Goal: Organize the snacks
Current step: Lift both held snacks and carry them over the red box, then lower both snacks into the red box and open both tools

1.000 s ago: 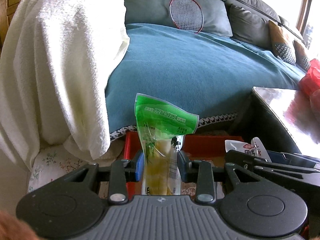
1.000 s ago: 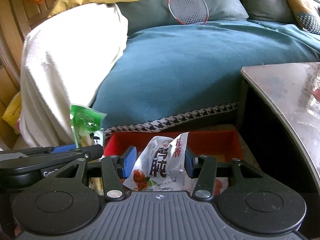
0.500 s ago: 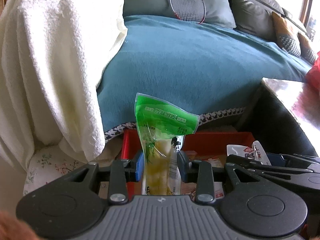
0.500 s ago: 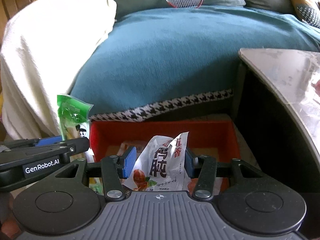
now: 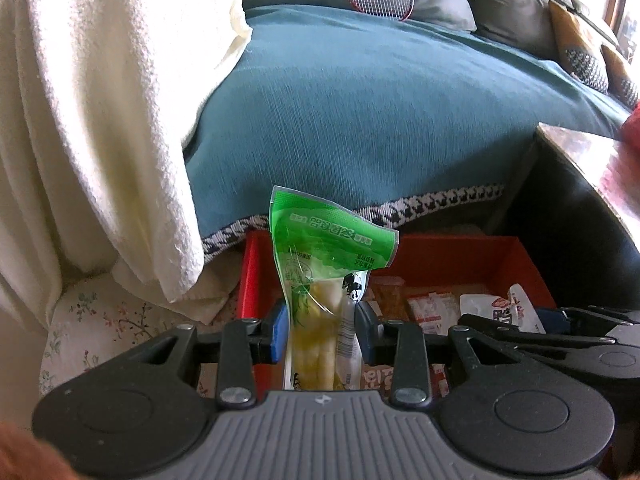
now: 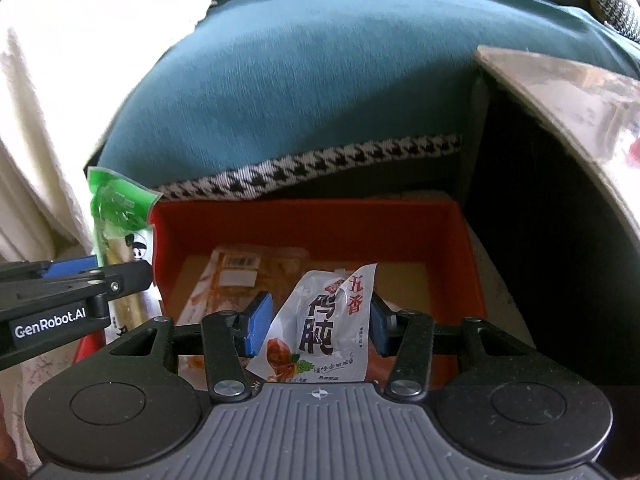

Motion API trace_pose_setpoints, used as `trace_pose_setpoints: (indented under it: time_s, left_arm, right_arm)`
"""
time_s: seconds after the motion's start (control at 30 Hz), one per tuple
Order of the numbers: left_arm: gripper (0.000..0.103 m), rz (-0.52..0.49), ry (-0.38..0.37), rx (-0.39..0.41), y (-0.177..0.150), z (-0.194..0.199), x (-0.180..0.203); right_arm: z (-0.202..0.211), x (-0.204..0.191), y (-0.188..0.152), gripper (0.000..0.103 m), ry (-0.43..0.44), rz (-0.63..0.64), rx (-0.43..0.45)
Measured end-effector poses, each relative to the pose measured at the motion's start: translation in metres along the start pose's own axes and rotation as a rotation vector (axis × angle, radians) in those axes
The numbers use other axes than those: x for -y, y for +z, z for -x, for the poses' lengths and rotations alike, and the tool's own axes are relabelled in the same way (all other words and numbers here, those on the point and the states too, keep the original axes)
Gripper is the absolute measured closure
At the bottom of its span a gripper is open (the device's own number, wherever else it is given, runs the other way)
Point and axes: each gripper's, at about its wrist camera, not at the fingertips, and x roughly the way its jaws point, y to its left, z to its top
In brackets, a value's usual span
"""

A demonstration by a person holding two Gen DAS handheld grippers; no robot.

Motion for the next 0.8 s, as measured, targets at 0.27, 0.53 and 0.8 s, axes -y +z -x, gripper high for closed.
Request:
trace_pose_setpoints:
  time_s: [0.27,0.53,0.8]
  left_arm:
    - [0.074,-0.008,0.013,-0.018,-0.005,-0.007,0.001]
    - [0.073,-0.010,0.014,-0.032,-0.008,-0.012,0.001]
    - [0.070,-0.002,0.022,-0.039,-0.007,-0.014,-0.001]
  right_arm:
    - [-0.011,0.001,-0.006,0.045,-0.007,0.001,-0.037]
    - [-0.020,0.005,-0.009,0.044,-0.014,-0.004,-0.068]
    - [-0.024,0.004,-0.011,0.041,-0.018,-0.010,-0.085]
